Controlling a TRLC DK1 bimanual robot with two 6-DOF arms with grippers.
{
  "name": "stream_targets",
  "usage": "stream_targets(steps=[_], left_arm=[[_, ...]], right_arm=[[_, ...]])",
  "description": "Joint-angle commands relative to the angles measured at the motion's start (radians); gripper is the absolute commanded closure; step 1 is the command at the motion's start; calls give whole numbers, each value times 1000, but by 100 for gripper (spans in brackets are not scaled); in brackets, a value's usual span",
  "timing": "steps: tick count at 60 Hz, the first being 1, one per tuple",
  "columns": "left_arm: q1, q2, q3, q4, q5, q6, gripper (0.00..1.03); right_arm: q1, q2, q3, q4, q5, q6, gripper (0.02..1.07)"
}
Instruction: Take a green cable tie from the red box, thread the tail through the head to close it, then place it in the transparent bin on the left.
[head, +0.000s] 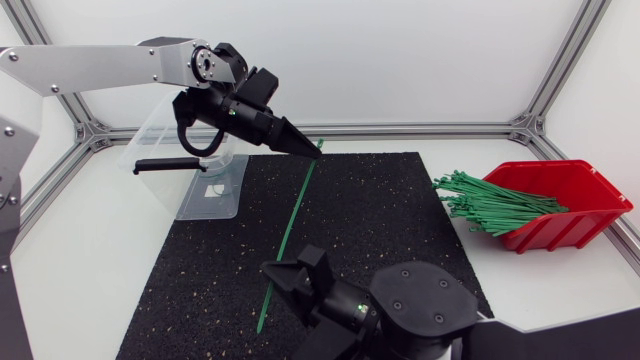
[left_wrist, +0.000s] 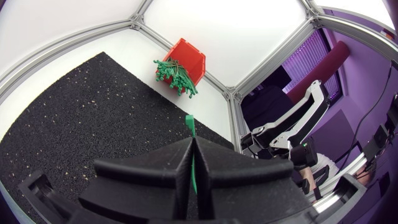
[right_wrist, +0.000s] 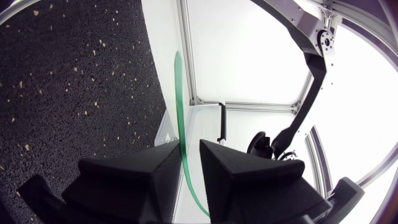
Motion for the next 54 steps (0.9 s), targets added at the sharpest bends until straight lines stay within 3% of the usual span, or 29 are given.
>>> stream_targets(steps=[1,54], left_arm=[[-6,-6,5,-15,14,33,101],[-9,-16,3,-28,18,42,101]], right_arm=[[17,-18,-32,-3,10,13,81],[84,-67,-74,-7,34,36,83]])
